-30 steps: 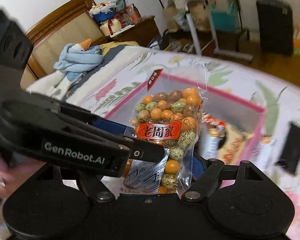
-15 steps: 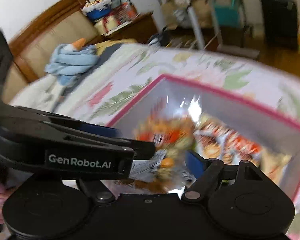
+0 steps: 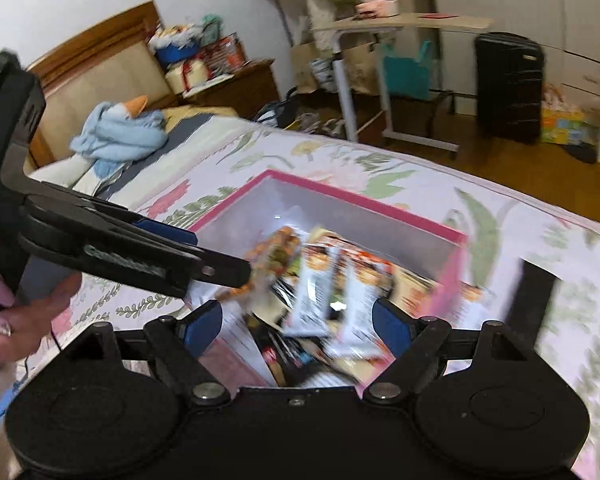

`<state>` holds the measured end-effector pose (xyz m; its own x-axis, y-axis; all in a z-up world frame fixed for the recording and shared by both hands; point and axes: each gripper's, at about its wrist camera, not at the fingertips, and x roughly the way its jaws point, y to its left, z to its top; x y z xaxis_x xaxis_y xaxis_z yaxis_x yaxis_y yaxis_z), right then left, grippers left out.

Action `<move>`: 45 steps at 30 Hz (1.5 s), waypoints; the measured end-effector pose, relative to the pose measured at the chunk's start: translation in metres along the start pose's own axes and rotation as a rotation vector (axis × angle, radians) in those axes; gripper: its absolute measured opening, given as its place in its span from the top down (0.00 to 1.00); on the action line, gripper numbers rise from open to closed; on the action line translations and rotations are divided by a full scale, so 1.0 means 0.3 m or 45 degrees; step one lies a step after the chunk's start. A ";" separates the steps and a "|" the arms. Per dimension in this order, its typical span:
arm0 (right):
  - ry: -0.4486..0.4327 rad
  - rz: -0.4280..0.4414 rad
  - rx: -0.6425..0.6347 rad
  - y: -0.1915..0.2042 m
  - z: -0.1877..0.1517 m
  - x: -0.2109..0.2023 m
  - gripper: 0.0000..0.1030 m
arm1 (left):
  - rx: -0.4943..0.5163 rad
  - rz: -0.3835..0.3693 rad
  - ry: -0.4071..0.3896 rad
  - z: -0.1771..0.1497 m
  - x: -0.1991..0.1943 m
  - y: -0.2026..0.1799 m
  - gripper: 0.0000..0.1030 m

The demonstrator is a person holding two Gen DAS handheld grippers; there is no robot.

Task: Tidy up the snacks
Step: 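Withdraw both tools from the box toward the remaining peanut bag, then grasp the last peanut bag with the left tool while the right tool grasps it too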

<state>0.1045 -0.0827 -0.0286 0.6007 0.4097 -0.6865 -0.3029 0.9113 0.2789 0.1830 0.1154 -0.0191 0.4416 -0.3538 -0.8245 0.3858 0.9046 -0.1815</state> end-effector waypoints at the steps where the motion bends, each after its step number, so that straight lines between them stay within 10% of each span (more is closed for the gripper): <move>1: -0.005 -0.016 0.019 -0.019 -0.010 -0.039 0.17 | 0.012 -0.034 0.005 0.002 -0.010 -0.028 0.34; 21: -0.138 -0.517 0.485 -0.523 -0.476 -0.452 0.17 | 0.471 -0.336 0.143 -0.027 0.185 -0.733 0.34; 32: -0.294 -0.568 0.857 -0.868 -0.678 -0.380 0.17 | 0.392 -0.496 0.244 0.045 0.632 -0.966 0.35; 37: -0.290 -0.523 0.987 -0.987 -0.704 -0.327 0.17 | 0.476 -0.523 0.102 0.047 0.706 -1.087 0.35; 45: -0.259 -0.593 0.860 -0.993 -0.682 -0.262 0.13 | 0.468 -0.586 0.292 0.030 0.886 -1.194 0.35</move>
<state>-0.0038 -0.3948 -0.1951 0.6956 -0.0736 -0.7147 0.4775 0.7906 0.3833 0.1695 -0.3046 -0.1684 -0.0054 -0.5905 -0.8070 0.7658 0.5165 -0.3831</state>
